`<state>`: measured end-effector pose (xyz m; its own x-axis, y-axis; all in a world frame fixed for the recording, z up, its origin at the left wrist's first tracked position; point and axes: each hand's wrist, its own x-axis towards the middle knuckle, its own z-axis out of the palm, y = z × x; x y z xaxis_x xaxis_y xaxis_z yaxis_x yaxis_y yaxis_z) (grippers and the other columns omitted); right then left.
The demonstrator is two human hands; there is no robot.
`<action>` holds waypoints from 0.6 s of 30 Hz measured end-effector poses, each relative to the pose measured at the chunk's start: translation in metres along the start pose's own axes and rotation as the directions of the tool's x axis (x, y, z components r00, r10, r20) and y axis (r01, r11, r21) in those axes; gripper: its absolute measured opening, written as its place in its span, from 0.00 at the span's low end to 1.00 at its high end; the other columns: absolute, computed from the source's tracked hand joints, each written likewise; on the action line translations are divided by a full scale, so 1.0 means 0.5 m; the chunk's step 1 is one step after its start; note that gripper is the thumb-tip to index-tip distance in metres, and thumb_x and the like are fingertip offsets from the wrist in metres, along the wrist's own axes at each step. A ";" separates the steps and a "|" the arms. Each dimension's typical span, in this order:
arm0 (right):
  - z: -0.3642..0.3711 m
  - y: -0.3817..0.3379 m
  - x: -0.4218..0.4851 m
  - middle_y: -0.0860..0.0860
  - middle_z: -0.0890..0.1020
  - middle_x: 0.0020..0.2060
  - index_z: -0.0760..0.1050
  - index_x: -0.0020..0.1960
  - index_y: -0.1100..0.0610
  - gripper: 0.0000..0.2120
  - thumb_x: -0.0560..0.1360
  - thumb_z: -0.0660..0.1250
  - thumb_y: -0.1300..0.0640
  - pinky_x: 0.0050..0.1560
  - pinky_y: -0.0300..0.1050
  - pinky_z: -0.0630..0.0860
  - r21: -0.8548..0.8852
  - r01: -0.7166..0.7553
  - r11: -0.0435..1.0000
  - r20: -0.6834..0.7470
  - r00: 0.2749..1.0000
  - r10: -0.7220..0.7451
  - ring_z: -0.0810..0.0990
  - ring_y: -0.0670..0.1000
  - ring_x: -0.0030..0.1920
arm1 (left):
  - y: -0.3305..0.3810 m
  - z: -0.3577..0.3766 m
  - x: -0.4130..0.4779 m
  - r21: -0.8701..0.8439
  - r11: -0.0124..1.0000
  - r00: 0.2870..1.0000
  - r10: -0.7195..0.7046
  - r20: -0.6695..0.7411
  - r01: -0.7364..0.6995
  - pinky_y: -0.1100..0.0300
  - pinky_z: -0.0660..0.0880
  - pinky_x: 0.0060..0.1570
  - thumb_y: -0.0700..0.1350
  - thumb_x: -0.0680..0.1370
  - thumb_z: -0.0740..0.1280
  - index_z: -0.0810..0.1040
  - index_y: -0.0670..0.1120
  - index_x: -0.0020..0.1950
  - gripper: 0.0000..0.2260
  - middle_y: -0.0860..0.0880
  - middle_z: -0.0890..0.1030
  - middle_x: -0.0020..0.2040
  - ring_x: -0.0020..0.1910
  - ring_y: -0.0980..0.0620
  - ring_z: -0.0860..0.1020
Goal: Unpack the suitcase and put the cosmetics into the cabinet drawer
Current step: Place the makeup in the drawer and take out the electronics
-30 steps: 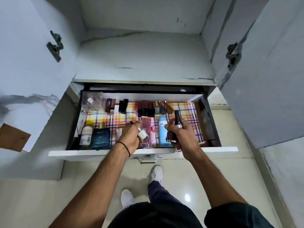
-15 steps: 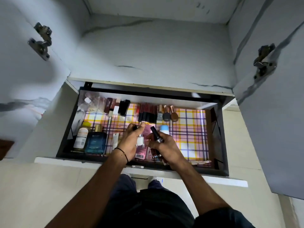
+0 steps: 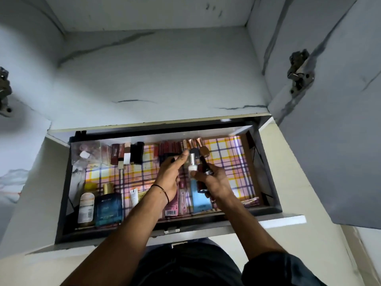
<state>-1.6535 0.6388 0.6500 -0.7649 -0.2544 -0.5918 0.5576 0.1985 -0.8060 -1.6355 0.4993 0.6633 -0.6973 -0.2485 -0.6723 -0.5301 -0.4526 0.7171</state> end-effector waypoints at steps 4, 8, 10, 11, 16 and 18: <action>-0.076 -0.022 0.067 0.55 0.82 0.39 0.77 0.57 0.65 0.11 0.76 0.71 0.63 0.25 0.35 0.72 -0.061 -0.025 0.998 -0.171 0.985 0.014 0.79 0.47 0.29 | 0.001 -0.021 0.037 0.107 0.994 0.994 -0.017 -0.111 0.029 0.59 0.66 0.41 0.49 0.79 0.66 0.79 0.50 0.52 0.05 0.52 0.73 0.40 0.37 0.54 0.66; -0.119 -0.028 0.154 0.52 0.80 0.31 0.80 0.57 0.64 0.12 0.73 0.72 0.65 0.22 0.37 0.69 -0.207 -0.098 0.973 -0.282 0.959 0.036 0.76 0.44 0.24 | 0.003 -0.052 0.071 0.163 0.985 0.981 -0.021 -0.195 0.054 0.62 0.64 0.30 0.43 0.81 0.62 0.78 0.46 0.50 0.05 0.51 0.69 0.35 0.31 0.54 0.65; -0.127 -0.030 0.185 0.51 0.80 0.30 0.81 0.55 0.60 0.12 0.72 0.74 0.62 0.25 0.39 0.70 -0.282 -0.110 0.953 -0.287 0.958 0.025 0.76 0.46 0.25 | 0.004 -0.061 0.080 0.183 0.982 0.981 -0.004 -0.194 0.040 0.63 0.65 0.28 0.42 0.82 0.61 0.77 0.44 0.52 0.06 0.50 0.69 0.35 0.30 0.54 0.67; -0.130 -0.032 0.194 0.51 0.81 0.31 0.81 0.53 0.58 0.10 0.72 0.74 0.60 0.27 0.41 0.72 -0.304 -0.102 0.947 -0.276 0.961 0.015 0.77 0.48 0.26 | 0.005 -0.062 0.081 0.190 0.981 0.983 0.008 -0.185 0.028 0.63 0.65 0.28 0.41 0.82 0.60 0.76 0.43 0.53 0.06 0.50 0.70 0.35 0.30 0.54 0.68; -0.125 -0.024 0.209 0.49 0.82 0.36 0.79 0.54 0.54 0.09 0.76 0.73 0.53 0.27 0.37 0.74 -0.403 -0.076 0.912 -0.259 0.965 -0.035 0.79 0.47 0.31 | 0.014 -0.047 0.087 0.259 0.966 0.984 0.059 -0.166 -0.014 0.63 0.65 0.30 0.36 0.82 0.57 0.75 0.43 0.50 0.08 0.49 0.72 0.36 0.31 0.54 0.69; -0.128 -0.016 0.208 0.50 0.84 0.41 0.79 0.57 0.55 0.11 0.77 0.72 0.52 0.31 0.38 0.75 -0.404 -0.062 0.913 -0.316 0.946 -0.075 0.81 0.47 0.35 | 0.015 -0.037 0.093 0.267 0.964 0.986 0.050 -0.161 -0.006 0.66 0.66 0.28 0.36 0.82 0.57 0.75 0.43 0.49 0.08 0.49 0.73 0.37 0.32 0.55 0.69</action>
<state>-1.7578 0.6712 0.5954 -0.8672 0.0434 -0.4961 0.4265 0.5791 -0.6948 -1.6630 0.4684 0.6340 -0.6362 -0.4057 -0.6562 -0.6357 -0.2064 0.7439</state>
